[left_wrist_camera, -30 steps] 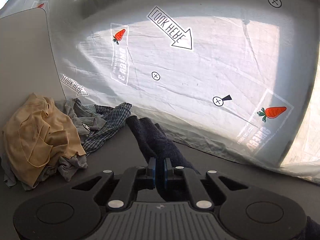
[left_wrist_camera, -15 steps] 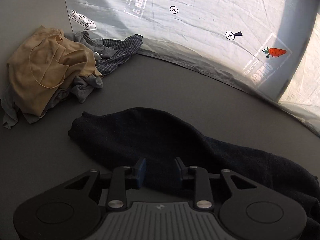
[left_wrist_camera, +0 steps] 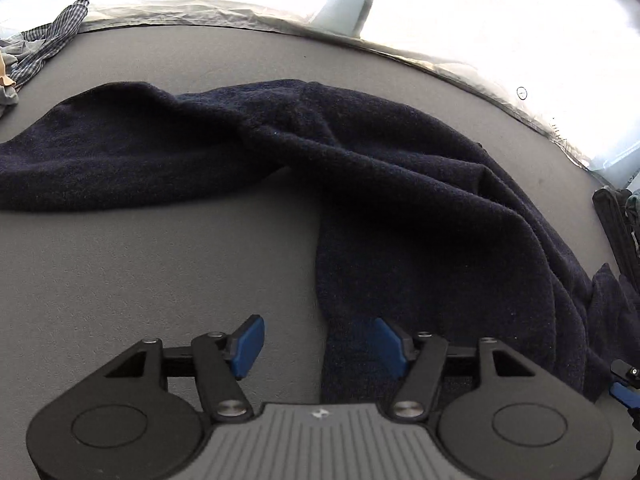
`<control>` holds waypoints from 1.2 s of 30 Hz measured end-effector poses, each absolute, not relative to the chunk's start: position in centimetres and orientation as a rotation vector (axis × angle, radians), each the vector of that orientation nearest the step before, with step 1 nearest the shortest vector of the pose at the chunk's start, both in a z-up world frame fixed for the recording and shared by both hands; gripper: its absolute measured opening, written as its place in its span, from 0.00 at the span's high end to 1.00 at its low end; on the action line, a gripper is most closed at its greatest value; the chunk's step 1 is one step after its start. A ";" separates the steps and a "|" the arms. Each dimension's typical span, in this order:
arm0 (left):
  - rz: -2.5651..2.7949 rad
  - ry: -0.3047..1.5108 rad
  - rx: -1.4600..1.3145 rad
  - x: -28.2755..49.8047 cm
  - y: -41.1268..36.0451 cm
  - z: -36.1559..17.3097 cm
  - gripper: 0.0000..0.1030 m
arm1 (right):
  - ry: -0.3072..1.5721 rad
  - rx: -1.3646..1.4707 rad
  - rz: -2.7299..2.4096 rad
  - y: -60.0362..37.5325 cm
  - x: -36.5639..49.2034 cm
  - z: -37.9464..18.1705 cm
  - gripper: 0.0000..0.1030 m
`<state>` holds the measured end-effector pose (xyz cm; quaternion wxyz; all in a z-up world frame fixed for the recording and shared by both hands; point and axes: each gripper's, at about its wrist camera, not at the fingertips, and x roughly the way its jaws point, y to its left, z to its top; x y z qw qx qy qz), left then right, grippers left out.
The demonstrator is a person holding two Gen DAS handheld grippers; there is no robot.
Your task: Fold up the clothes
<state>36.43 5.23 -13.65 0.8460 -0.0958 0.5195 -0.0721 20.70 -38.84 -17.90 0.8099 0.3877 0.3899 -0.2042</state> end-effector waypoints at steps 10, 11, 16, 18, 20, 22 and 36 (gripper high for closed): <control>-0.280 1.171 -0.330 36.3 5.6 -15.6 0.36 | 0.778 1.422 -0.285 -36.9 13.3 -23.9 0.68; -0.285 1.172 -0.325 36.3 5.6 -15.7 0.38 | 0.787 1.447 -0.276 -36.5 13.0 -24.4 0.71; -0.268 1.166 -0.234 36.6 5.2 -15.7 0.93 | 0.840 1.337 -0.238 -34.6 13.2 -24.3 0.88; -0.262 1.163 -0.225 36.6 5.4 -15.7 0.95 | 0.866 1.256 -0.243 -33.9 13.9 -23.7 0.92; -0.243 1.157 -0.249 36.4 6.0 -15.4 0.96 | 0.856 1.222 -0.245 -33.4 14.2 -23.0 0.93; -0.216 1.133 -0.242 35.5 6.7 -14.5 0.96 | 0.837 1.184 -0.240 -32.9 14.3 -22.1 0.93; 0.106 1.105 -0.203 20.2 14.3 -11.5 0.97 | 0.915 0.879 -0.191 -34.3 11.5 -16.7 0.94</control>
